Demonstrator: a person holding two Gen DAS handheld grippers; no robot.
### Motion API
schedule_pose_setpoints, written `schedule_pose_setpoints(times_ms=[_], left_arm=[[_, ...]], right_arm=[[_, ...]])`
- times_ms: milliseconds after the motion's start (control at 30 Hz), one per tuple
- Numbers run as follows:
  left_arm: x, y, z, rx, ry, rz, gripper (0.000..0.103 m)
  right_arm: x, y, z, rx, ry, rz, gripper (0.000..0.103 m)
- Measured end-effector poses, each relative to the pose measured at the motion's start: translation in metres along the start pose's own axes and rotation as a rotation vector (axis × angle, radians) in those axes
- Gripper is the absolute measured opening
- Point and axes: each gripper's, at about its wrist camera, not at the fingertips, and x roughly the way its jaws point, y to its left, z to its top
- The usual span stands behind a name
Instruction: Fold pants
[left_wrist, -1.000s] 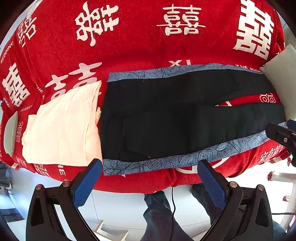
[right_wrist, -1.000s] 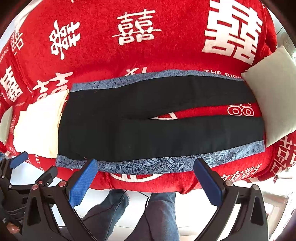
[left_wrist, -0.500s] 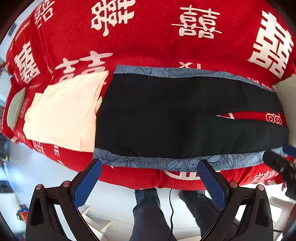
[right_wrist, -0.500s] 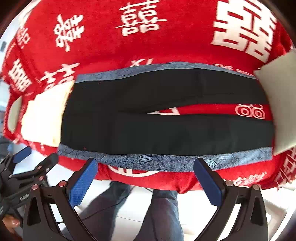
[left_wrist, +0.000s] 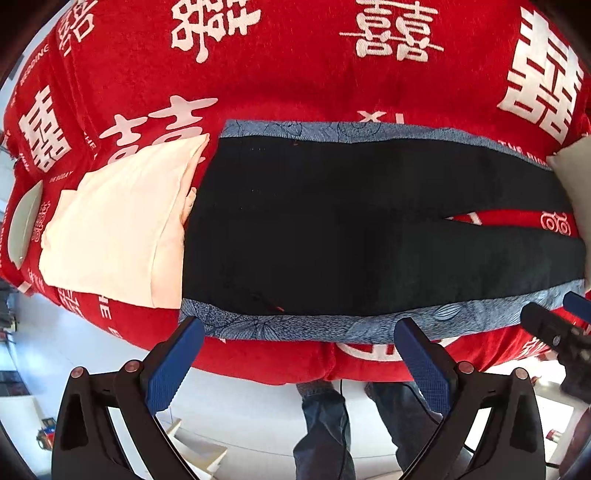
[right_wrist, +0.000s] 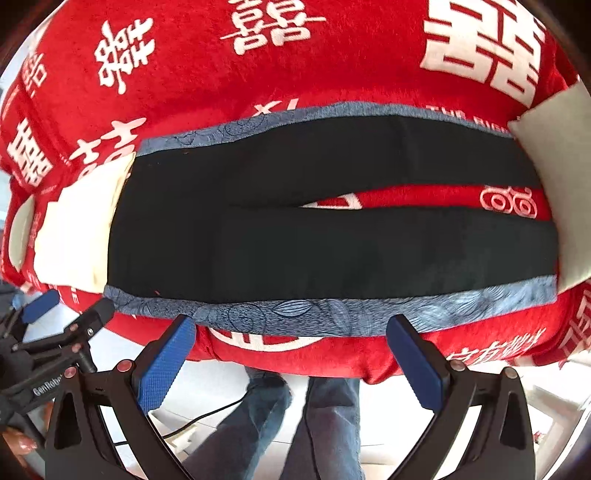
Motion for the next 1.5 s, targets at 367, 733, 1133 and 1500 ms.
schedule_pose_setpoints(times_ms=[367,733,1133,1500], left_arm=[[0.040,0.024,-0.011,-0.007,-0.005,-0.063,0.103],[0.104,0.081,-0.044,-0.279,-0.001,-0.393,0.095],[0.176,0.125,-0.074,-0.586,0.068,-0.559,0.095],[0.181,0.121,-0.060,-0.586,0.084,-0.542,0.094]], right_arm=[[0.034,0.003,-0.019,0.122,-0.012,0.124,0.103],[0.133,0.005,-0.059,0.285,0.112,0.586,0.076],[0.187,-0.033,-0.084,0.449,0.099,0.679,0.076],[0.186,-0.083,-0.084,0.618,-0.001,0.841,0.076]])
